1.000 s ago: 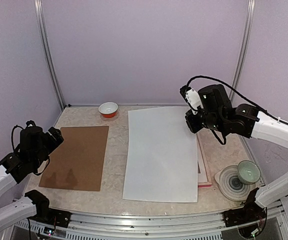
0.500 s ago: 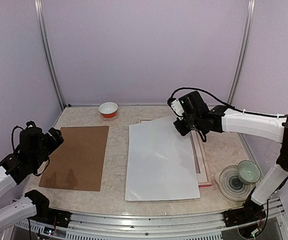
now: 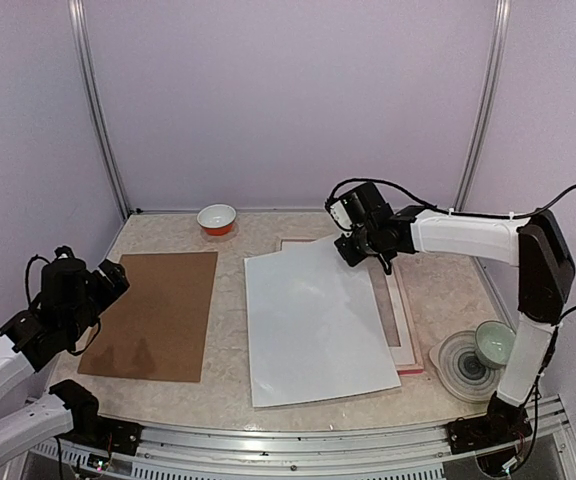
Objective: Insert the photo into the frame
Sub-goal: Place the photo on the frame body.
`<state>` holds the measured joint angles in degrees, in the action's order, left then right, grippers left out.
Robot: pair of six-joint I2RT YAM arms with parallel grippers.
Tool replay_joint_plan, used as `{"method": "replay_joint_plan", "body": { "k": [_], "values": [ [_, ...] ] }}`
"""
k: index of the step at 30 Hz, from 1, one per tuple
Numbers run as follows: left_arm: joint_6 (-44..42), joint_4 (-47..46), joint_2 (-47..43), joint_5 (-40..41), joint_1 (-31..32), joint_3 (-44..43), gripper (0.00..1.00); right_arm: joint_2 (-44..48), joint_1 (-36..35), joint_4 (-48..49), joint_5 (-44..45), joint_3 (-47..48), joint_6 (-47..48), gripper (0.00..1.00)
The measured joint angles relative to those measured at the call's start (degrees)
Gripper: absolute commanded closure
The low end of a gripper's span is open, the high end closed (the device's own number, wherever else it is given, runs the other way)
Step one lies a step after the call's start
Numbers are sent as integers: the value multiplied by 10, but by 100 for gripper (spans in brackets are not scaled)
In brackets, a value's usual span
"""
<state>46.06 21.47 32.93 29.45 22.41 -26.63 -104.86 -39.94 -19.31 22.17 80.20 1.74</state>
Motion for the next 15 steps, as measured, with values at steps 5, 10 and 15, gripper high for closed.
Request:
{"method": "replay_joint_plan", "body": {
  "k": [5, 10, 15],
  "values": [
    [1, -1, 2, -7, 0, 0, 1, -28, 24, -12, -34, 23, -8, 100],
    [2, -3, 11, -16, 0, 0, 1, -49, 51, -21, -71, 55, -21, 100],
    [4, -9, 21, -25, 0, 0, 1, -76, 68, -29, -96, 84, -26, 100]
  ]
}}
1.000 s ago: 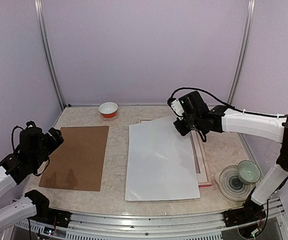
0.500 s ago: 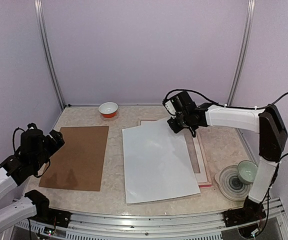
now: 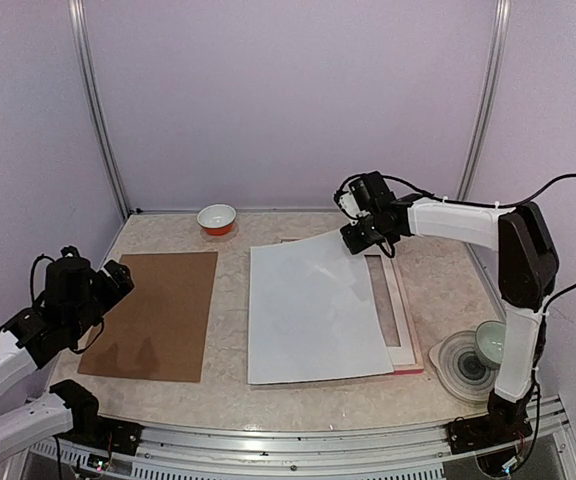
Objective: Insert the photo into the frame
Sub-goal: Place the photo on the frame body.
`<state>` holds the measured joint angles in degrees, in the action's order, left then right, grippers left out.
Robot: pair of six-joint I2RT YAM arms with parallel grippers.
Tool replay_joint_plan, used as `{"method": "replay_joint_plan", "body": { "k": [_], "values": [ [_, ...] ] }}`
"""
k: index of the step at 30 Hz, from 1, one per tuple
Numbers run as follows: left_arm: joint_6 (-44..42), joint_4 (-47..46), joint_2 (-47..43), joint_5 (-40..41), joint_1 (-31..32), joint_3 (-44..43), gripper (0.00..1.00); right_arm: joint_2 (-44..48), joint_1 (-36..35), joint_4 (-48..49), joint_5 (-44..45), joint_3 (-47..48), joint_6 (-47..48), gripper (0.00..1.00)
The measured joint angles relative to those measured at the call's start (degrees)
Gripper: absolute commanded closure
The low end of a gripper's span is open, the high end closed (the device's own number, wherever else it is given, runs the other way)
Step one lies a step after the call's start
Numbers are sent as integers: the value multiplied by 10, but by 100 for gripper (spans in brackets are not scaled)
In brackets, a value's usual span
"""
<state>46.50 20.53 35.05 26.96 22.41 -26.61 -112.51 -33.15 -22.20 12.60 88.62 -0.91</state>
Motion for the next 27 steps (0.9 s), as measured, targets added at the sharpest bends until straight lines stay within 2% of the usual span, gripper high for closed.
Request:
{"method": "replay_joint_plan", "body": {
  "k": [5, 12, 14, 22, 27],
  "values": [
    [2, -5, 8, -5, 0, 0, 1, -40, 4, -17, -20, 31, -3, 90],
    [2, -7, 9, -9, 0, 1, 1, -57, 4, -45, -41, 34, -9, 47],
    [3, -8, 8, -11, 0, 4, 1, -57, 4, -49, -42, 34, -10, 38],
    [9, -9, 8, -15, 0, 13, 1, -30, 16, -72, -23, 22, -29, 32],
    [9, -9, 5, -15, 0, 15, 1, 35, 82, -49, -55, -63, -73, 32]
  ]
}}
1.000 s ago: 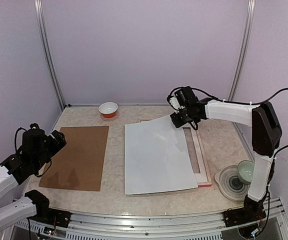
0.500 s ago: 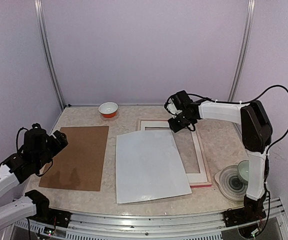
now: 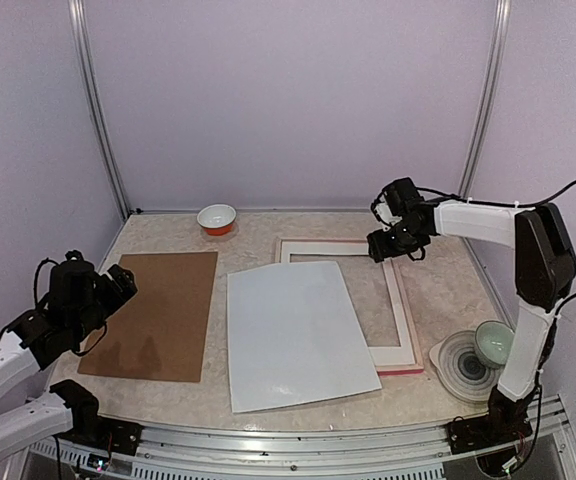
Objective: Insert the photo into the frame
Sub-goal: Move the frame body to the center of the board.
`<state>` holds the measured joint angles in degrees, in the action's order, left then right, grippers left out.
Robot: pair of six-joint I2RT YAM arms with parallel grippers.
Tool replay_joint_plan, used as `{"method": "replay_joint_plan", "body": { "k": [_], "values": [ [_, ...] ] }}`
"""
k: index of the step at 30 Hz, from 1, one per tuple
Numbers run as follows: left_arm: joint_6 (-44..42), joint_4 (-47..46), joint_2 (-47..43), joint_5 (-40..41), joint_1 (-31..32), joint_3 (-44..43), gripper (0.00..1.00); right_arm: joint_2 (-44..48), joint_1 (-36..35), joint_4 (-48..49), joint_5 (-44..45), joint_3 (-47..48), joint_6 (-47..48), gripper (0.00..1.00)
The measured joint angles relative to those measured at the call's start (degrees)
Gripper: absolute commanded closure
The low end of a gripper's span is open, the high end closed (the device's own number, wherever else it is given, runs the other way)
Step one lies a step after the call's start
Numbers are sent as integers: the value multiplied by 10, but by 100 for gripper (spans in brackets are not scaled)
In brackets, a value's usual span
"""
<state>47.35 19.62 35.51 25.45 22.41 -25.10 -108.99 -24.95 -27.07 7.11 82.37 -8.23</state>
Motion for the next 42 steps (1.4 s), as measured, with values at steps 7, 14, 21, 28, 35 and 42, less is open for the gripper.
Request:
{"method": "replay_joint_plan", "body": {
  "k": [7, 14, 21, 28, 35, 42],
  "values": [
    [0, -9, 3, -6, 0, 7, 1, 25, 95, 57, -89, -114, -70, 32],
    [0, -29, 15, -25, 7, 14, 1, 22, 105, 104, -182, -137, -110, 32],
    [-1, -48, 38, -36, 49, 20, 1, 3, 105, 147, -257, -141, -132, 31],
    [0, -74, 90, -36, 116, 25, 1, -2, 101, 167, -300, -148, -146, 31],
    [6, -96, 127, -38, 150, 26, 1, 15, 96, 173, -268, -167, -155, 27],
    [6, -138, 156, -53, 177, 26, 1, 50, 113, 181, -229, -194, -163, 27]
  ]
}}
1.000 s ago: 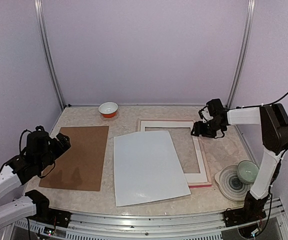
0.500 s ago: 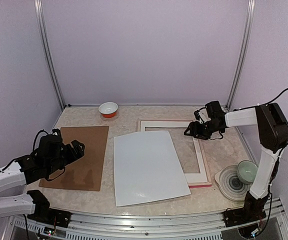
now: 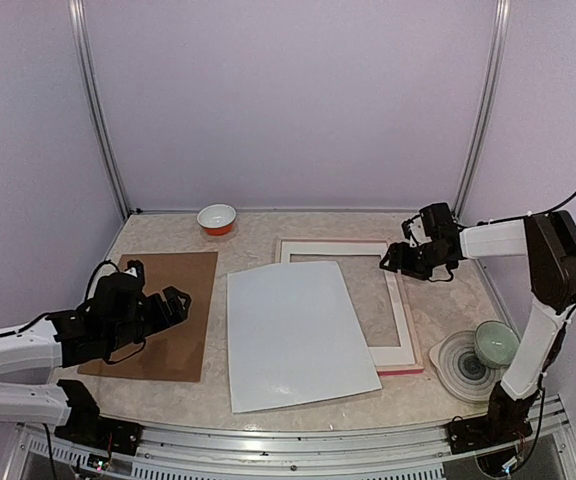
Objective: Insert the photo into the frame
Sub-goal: Move the frame body to the center of the board.
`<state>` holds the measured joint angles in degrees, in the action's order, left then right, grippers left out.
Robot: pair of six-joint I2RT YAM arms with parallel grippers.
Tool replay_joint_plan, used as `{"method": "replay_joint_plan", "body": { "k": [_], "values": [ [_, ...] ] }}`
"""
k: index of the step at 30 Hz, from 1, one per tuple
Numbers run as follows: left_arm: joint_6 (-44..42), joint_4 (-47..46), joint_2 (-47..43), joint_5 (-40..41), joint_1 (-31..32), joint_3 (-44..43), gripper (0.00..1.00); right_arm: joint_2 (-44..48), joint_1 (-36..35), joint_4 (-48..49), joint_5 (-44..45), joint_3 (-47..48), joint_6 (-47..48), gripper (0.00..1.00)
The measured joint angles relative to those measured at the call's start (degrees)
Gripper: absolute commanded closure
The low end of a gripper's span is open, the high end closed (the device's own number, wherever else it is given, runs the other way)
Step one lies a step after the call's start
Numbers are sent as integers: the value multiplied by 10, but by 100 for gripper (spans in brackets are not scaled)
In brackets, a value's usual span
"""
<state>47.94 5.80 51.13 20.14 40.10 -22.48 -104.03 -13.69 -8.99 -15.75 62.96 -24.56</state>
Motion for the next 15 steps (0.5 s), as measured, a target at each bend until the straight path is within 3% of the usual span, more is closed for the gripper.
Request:
{"method": "replay_joint_plan", "body": {
  "k": [15],
  "values": [
    [-20, -96, 100, -66, 41, 0, 1, -35, 5, 19, -30, -14, -2, 29]
  ]
}}
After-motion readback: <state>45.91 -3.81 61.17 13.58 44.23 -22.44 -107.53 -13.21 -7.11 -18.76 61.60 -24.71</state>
